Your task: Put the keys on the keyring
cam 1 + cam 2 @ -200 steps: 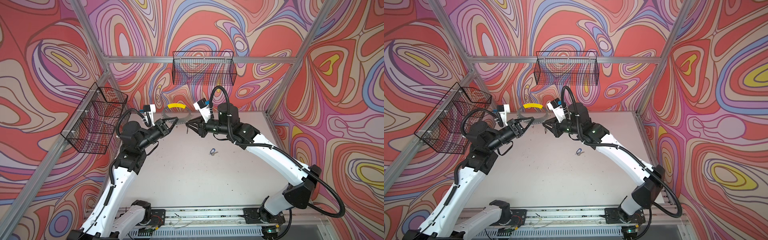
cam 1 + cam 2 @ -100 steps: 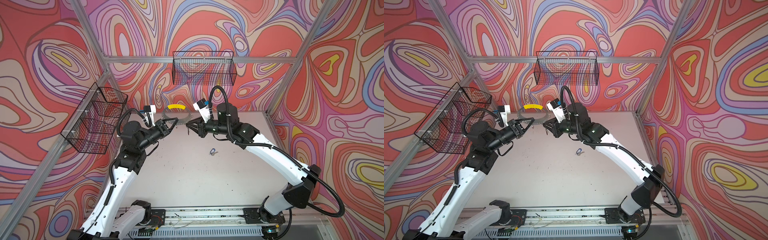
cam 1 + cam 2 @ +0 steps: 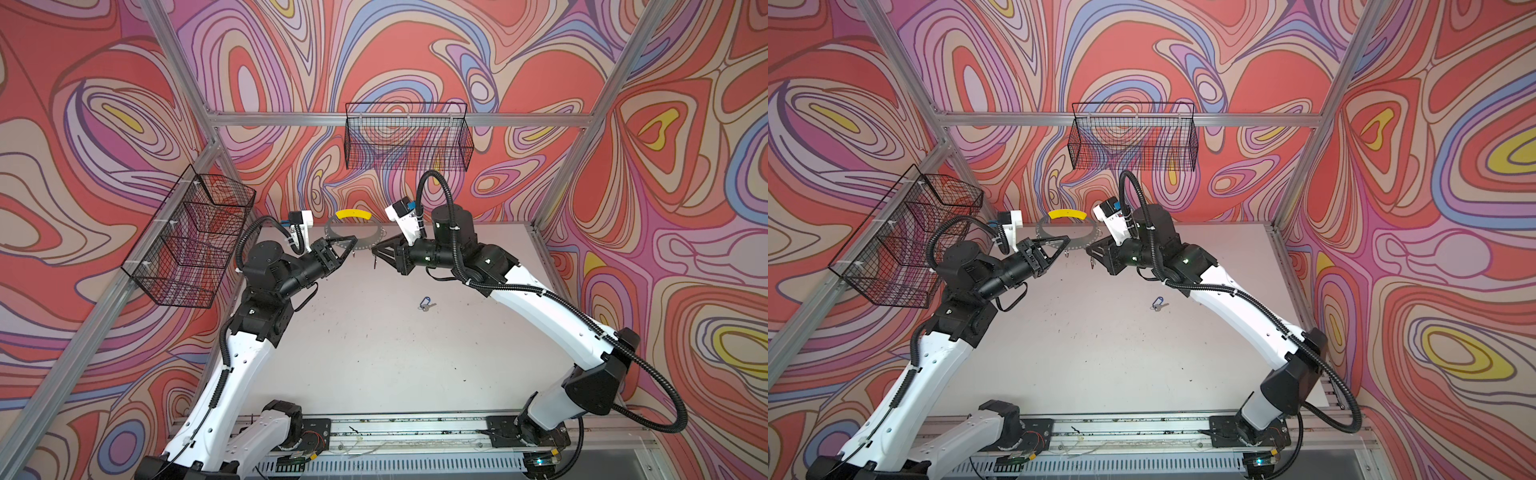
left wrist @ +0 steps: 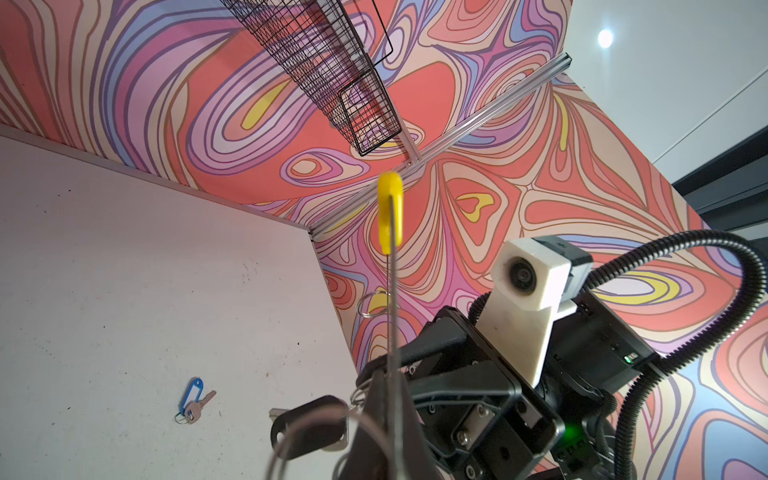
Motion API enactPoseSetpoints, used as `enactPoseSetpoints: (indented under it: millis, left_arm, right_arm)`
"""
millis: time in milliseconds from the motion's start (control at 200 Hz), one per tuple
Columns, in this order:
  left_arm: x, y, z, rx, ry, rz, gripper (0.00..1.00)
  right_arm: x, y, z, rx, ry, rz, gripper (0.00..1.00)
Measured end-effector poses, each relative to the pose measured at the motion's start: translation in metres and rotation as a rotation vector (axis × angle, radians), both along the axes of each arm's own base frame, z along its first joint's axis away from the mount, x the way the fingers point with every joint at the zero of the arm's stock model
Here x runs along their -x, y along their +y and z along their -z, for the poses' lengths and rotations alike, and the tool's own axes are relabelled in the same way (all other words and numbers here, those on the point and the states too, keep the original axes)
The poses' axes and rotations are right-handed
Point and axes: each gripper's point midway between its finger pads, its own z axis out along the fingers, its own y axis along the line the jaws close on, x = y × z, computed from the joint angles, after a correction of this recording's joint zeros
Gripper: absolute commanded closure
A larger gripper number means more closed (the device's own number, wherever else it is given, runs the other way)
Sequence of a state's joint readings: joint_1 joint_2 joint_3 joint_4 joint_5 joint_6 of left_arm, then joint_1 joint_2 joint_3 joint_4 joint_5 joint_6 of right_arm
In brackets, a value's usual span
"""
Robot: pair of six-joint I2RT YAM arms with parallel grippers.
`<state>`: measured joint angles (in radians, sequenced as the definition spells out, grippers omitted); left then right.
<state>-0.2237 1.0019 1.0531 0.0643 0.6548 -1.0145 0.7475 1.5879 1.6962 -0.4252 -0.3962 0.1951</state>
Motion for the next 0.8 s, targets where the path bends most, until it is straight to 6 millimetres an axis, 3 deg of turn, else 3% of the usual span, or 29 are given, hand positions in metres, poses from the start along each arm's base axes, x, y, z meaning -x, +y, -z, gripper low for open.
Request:
enactPoseSetpoints:
  millis: [205,310,381,611,796]
  left_arm:
    - [-0.0001,0.0000,0.0003,-0.001,0.001,0.000,1.00]
    - [-0.0001,0.0000,0.0012,-0.002,0.005,0.000,1.00]
    - [-0.0002,0.0001,0.0025,-0.008,0.006,-0.001,1.00]
    - [-0.0002,0.0001,0.0037,-0.014,0.005,-0.001,1.00]
    - [-0.0003,0.0002,0.0049,-0.016,0.010,-0.002,1.00]
  right_arm:
    - [-0.0011,0.0003,0.0016,0.003,0.004,0.004,0.88]
    - [-0.0010,-0.0001,0.0014,0.004,0.011,0.006,0.76]
    - [-0.0010,-0.0006,0.0013,0.007,0.011,0.008,0.75]
    - [-0.0016,-0.0010,0.0039,0.027,0.029,0.012,0.89]
    - [-0.0026,-0.0008,0.0051,0.030,0.036,0.017,0.89]
